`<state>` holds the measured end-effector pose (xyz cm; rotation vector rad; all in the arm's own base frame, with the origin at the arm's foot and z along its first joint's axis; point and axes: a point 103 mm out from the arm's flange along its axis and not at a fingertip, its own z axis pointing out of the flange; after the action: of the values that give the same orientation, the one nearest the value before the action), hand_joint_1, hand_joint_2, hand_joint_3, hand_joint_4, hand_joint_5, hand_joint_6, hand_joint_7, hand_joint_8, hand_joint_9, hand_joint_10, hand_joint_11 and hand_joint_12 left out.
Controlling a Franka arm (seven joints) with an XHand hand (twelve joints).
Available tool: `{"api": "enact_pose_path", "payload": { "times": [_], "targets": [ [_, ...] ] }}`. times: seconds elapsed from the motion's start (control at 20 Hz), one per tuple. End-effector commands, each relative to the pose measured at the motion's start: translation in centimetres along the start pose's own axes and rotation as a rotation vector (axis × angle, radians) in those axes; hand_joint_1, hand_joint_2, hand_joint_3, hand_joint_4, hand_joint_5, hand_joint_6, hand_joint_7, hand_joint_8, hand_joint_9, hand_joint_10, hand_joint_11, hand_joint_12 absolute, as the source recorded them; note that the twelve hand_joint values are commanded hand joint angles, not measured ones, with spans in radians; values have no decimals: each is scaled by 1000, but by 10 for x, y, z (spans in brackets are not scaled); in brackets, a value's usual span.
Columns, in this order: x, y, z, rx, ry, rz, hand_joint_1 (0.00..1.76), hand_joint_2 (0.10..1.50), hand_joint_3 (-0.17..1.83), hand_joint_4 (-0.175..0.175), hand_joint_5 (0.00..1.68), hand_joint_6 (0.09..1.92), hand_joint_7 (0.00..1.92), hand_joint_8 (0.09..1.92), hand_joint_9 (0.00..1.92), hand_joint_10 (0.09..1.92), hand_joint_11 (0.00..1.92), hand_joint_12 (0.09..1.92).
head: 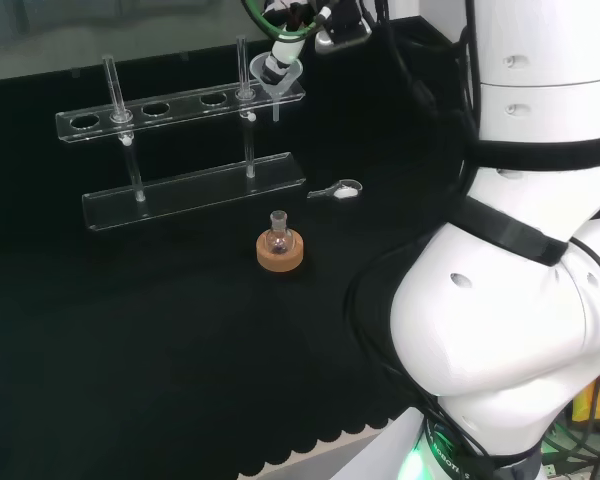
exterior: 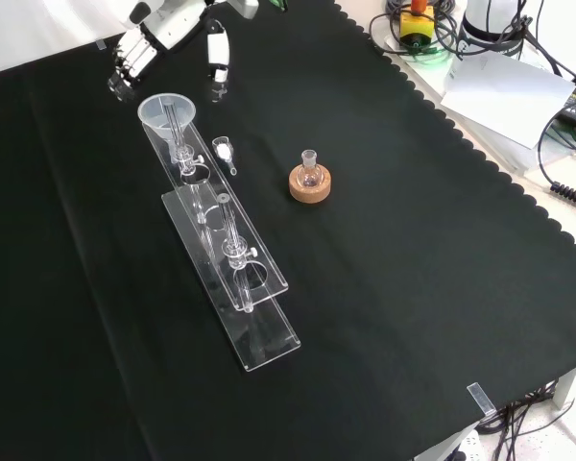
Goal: Pick up the funnel from the transparent funnel stand.
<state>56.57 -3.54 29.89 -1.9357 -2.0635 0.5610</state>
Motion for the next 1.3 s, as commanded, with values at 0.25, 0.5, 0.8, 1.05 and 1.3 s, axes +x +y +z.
{"api": "enact_pose_path", "payload": {
  "times": [0.25,0.5,0.8,1.05,1.3],
  "targets": [
    [-1,18,11,16,-13,1,697,706,322,-46,1,87,60,87,26,872,147,1565],
    [-5,20,13,23,-2,8,700,668,402,-46,6,87,28,164,36,869,151,1565],
    [-3,26,15,28,-13,23,703,647,448,-48,15,87,0,261,65,876,159,1565],
    [-4,32,19,38,-11,23,706,648,451,-48,18,87,0,265,71,875,162,1565],
    [-6,36,20,61,-12,21,707,648,452,-48,19,87,0,269,76,874,164,1564]
  ]
}}
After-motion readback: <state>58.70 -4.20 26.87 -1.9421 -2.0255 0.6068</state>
